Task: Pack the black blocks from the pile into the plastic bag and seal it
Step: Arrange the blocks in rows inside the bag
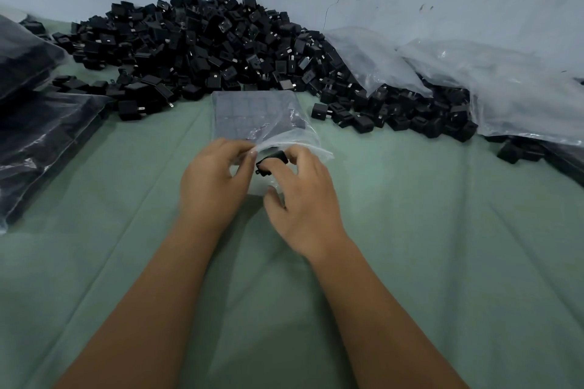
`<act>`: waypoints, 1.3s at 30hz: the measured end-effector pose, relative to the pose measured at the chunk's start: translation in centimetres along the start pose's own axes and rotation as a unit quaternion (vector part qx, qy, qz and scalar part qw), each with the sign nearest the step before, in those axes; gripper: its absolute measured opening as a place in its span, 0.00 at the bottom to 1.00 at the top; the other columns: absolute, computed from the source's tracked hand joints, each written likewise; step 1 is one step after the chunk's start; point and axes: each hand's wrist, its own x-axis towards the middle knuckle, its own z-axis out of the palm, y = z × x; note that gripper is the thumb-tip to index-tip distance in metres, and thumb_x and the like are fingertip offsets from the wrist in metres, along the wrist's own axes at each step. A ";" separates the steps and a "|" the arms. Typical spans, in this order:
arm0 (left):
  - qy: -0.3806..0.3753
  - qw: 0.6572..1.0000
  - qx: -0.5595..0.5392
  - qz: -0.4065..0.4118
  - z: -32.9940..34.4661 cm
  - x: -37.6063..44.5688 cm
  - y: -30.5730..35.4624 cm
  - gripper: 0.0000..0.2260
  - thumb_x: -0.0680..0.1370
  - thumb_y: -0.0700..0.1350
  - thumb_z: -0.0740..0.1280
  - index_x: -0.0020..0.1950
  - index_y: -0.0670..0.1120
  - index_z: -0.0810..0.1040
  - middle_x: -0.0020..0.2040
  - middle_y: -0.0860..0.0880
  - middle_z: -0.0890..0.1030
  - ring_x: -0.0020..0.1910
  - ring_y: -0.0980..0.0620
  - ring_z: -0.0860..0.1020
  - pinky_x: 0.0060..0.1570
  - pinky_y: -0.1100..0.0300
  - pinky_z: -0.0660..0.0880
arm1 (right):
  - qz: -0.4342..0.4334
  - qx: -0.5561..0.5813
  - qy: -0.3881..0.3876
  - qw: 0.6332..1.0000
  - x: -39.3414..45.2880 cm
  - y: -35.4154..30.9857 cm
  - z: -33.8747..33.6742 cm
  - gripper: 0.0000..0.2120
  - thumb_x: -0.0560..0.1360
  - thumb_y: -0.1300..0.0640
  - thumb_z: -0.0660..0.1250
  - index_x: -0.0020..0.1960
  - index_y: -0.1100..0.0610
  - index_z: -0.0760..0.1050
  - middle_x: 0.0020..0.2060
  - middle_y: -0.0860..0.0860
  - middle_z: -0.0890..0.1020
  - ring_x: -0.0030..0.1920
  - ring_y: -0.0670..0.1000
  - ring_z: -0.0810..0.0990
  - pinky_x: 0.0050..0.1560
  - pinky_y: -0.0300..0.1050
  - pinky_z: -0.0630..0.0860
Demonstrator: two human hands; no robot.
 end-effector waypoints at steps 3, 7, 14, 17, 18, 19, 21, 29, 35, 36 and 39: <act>-0.010 1.000 -0.006 0.024 -0.1 -0.2 0.0 0.06 0.78 0.43 0.69 0.52 0.45 0.84 0.47 0.51 0.82 0.45 0.54 0.77 0.45 0.59 0.72 | 0.044 -0.064 -0.058 0.995 0.0 0.6 0.4 0.17 0.75 0.54 0.62 0.63 0.52 0.77 0.58 0.54 0.75 0.59 0.56 0.72 0.62 0.44 0.64; -0.026 0.999 0.001 0.041 -0.1 -0.2 0.0 0.05 0.78 0.43 0.70 0.51 0.45 0.84 0.46 0.51 0.82 0.47 0.52 0.78 0.45 0.57 0.73 | 0.091 -0.116 -0.067 0.987 0.0 0.8 0.3 0.16 0.76 0.53 0.59 0.59 0.55 0.78 0.56 0.56 0.76 0.58 0.58 0.72 0.60 0.46 0.63; -0.031 0.998 0.014 0.057 0.1 -0.2 0.1 0.04 0.78 0.42 0.70 0.50 0.45 0.84 0.45 0.50 0.82 0.46 0.50 0.78 0.44 0.55 0.75 | 0.049 -0.130 -0.039 0.990 0.1 -0.5 0.0 0.18 0.74 0.47 0.59 0.61 0.48 0.76 0.45 0.53 0.74 0.47 0.55 0.72 0.52 0.49 0.68; -0.032 0.998 0.017 0.058 0.1 -0.2 0.2 0.04 0.78 0.42 0.70 0.50 0.45 0.84 0.45 0.50 0.82 0.47 0.49 0.79 0.45 0.53 0.75 | 0.031 -0.177 -0.082 0.980 0.2 -0.4 0.5 0.18 0.76 0.46 0.56 0.58 0.51 0.77 0.54 0.52 0.73 0.54 0.54 0.71 0.59 0.48 0.64; -0.033 0.997 0.017 0.060 0.1 -0.2 0.2 0.04 0.78 0.42 0.70 0.50 0.45 0.84 0.45 0.50 0.82 0.47 0.49 0.79 0.45 0.53 0.75 | 0.034 -0.185 -0.086 0.978 0.2 -0.3 0.6 0.18 0.77 0.46 0.55 0.58 0.53 0.76 0.56 0.52 0.73 0.55 0.54 0.70 0.60 0.48 0.63; -0.033 0.997 0.017 0.062 0.1 -0.2 0.2 0.04 0.78 0.42 0.70 0.50 0.45 0.84 0.45 0.50 0.82 0.47 0.48 0.79 0.45 0.53 0.75 | 0.040 -0.191 -0.086 0.977 0.3 -0.1 0.7 0.18 0.77 0.46 0.54 0.58 0.54 0.75 0.56 0.52 0.73 0.56 0.54 0.70 0.60 0.48 0.62; -0.035 0.997 0.017 0.060 0.1 -0.1 0.3 0.04 0.78 0.43 0.70 0.50 0.45 0.84 0.45 0.50 0.82 0.47 0.49 0.79 0.45 0.54 0.74 | 0.056 -0.203 -0.084 0.974 0.3 0.1 0.7 0.18 0.78 0.47 0.53 0.59 0.56 0.74 0.55 0.53 0.74 0.56 0.54 0.70 0.60 0.48 0.62; -0.019 0.998 0.004 0.062 -0.2 -0.2 0.5 0.06 0.77 0.45 0.69 0.50 0.46 0.85 0.44 0.51 0.81 0.46 0.51 0.78 0.43 0.53 0.75 | 0.045 -0.160 -0.043 0.985 0.2 -0.7 0.7 0.19 0.77 0.47 0.58 0.65 0.51 0.73 0.47 0.55 0.77 0.49 0.57 0.74 0.54 0.50 0.67; -0.012 0.998 0.003 0.070 -0.3 -0.3 0.7 0.09 0.76 0.45 0.68 0.51 0.44 0.85 0.45 0.49 0.81 0.46 0.49 0.78 0.42 0.50 0.77 | 0.050 -0.193 -0.114 0.973 0.7 0.0 1.5 0.23 0.80 0.44 0.49 0.69 0.54 0.67 0.61 0.53 0.74 0.61 0.54 0.70 0.63 0.49 0.62; -0.020 0.997 0.003 0.072 -0.3 -0.3 0.7 0.09 0.76 0.46 0.67 0.50 0.44 0.85 0.44 0.49 0.81 0.46 0.49 0.79 0.42 0.50 0.77 | 0.053 -0.195 -0.114 0.973 0.7 0.1 1.5 0.22 0.80 0.44 0.50 0.68 0.54 0.68 0.61 0.53 0.74 0.60 0.55 0.70 0.63 0.49 0.62; -0.035 0.997 0.000 0.072 -0.3 -0.4 0.7 0.09 0.75 0.46 0.68 0.49 0.44 0.86 0.44 0.49 0.81 0.45 0.48 0.79 0.42 0.49 0.77 | 0.073 -0.197 -0.122 0.970 1.0 0.5 1.4 0.21 0.80 0.44 0.52 0.65 0.56 0.70 0.61 0.56 0.75 0.62 0.57 0.70 0.65 0.50 0.61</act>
